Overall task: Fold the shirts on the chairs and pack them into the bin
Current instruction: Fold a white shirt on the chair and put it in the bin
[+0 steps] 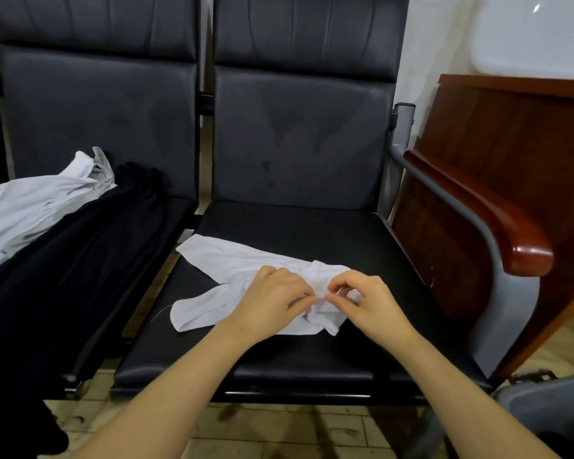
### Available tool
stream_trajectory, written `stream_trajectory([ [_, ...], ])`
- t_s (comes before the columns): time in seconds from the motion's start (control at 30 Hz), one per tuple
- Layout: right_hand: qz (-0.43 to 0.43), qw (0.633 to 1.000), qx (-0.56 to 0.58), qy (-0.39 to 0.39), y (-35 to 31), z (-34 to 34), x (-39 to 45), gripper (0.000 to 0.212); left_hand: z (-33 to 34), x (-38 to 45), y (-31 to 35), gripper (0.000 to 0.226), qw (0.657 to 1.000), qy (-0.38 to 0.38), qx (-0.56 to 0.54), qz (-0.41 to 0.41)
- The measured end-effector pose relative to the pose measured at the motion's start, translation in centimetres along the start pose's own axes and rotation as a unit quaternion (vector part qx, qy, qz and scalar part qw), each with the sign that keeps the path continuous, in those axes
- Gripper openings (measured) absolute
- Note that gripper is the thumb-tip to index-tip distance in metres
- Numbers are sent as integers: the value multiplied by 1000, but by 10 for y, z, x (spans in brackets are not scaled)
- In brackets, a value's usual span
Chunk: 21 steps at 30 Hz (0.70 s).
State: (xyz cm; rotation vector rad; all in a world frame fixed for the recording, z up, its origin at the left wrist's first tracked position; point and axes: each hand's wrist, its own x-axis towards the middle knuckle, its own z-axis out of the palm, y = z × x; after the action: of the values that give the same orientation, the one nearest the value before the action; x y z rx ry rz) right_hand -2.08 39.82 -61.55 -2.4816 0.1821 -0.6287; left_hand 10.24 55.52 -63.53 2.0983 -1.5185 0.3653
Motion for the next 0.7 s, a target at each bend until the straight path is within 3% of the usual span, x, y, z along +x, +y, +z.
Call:
stream_trajectory([
  [0.07, 2, 998, -58, -35, 5, 2, -9, 6, 5, -4, -3, 38, 1000, 2, 17, 17],
  [0.17, 36, 995, -90, -10, 12, 0, -16, 9, 9, -8, -6, 35, 1000, 6, 18, 11],
  [0.33, 108, 985, 111, 74, 8, -7, -10, 11, 14, -8, -7, 33, 997, 67, 24, 23],
  [0.5, 150, 977, 93, 117, 11, -5, 9, 13, 14, -1, -3, 26, 986, 162, -3, 40],
  [0.6, 197, 966, 132, 106, 21, 2, 14, 12, 17, 0, -6, 27, 989, 129, 27, 70],
  [0.7, 174, 969, 130, 117, 26, 8, 12, 20, 22, 2, -11, 36, 991, 87, 72, 69],
])
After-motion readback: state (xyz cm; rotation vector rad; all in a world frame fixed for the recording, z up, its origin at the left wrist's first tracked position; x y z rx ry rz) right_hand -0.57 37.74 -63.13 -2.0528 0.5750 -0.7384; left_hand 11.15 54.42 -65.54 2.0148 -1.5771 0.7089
